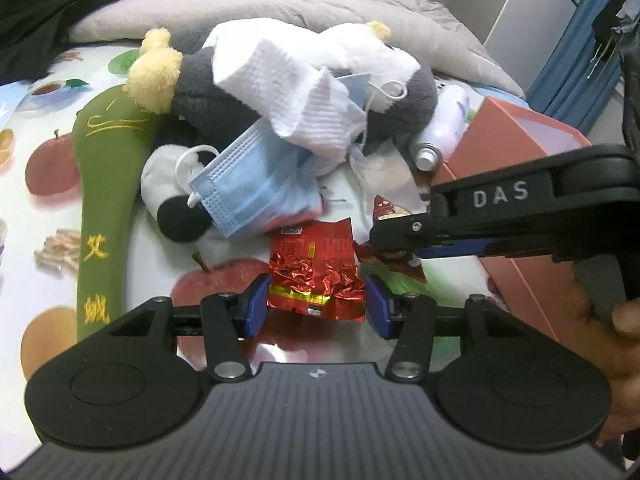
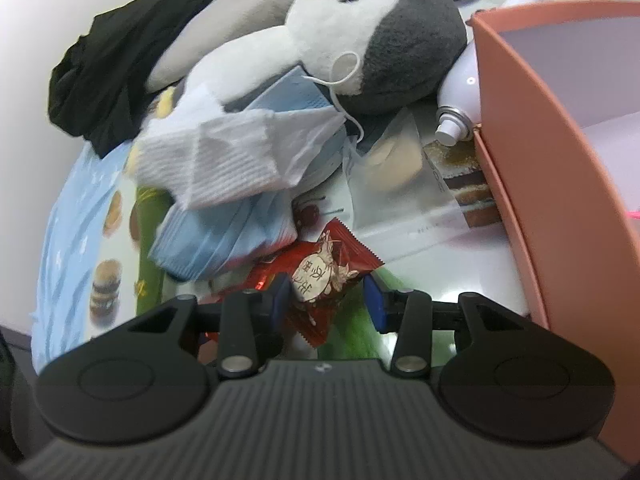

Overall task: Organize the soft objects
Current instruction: 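Grasp the brown snack packet with the right tool while the left tool grasps the red candy packet, then lift and carry both packets with both tools over the pink box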

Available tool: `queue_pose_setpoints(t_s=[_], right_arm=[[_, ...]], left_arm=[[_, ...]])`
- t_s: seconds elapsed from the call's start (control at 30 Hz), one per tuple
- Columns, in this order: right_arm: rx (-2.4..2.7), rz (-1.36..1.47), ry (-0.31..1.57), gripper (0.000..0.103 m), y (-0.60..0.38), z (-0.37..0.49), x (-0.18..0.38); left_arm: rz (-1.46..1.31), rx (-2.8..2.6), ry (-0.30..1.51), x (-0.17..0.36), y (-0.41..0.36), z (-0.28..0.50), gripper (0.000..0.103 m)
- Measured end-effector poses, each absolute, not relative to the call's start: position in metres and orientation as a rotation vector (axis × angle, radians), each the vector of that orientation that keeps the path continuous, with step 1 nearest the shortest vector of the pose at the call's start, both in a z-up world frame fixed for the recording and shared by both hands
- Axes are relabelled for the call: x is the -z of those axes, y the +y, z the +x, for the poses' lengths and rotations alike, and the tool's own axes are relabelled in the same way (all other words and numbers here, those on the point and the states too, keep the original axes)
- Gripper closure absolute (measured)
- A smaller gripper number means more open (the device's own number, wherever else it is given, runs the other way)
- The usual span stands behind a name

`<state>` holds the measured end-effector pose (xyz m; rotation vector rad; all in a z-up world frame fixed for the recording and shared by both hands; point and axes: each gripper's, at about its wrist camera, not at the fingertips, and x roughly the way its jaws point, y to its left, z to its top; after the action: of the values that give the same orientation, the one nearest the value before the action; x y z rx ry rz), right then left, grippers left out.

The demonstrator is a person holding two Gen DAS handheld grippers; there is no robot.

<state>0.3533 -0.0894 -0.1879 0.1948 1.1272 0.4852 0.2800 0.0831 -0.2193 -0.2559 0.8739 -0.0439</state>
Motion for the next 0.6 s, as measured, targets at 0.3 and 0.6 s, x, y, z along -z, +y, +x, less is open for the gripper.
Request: queue_pose_setpoints(t_s=[0.3,0.6], right_arm=[[-0.475,0.153,1.116,0.059,-0.106,0.315,0.167],[-0.463,0.127,1.082,0.059,-0.131,0.269,0.141]], left_arm=[[-0.308,0.03,0.872,0.199,0.076,0.242,0.046],[-0.347,0.021,0.856,0.175,0.067,0.198,0.046]])
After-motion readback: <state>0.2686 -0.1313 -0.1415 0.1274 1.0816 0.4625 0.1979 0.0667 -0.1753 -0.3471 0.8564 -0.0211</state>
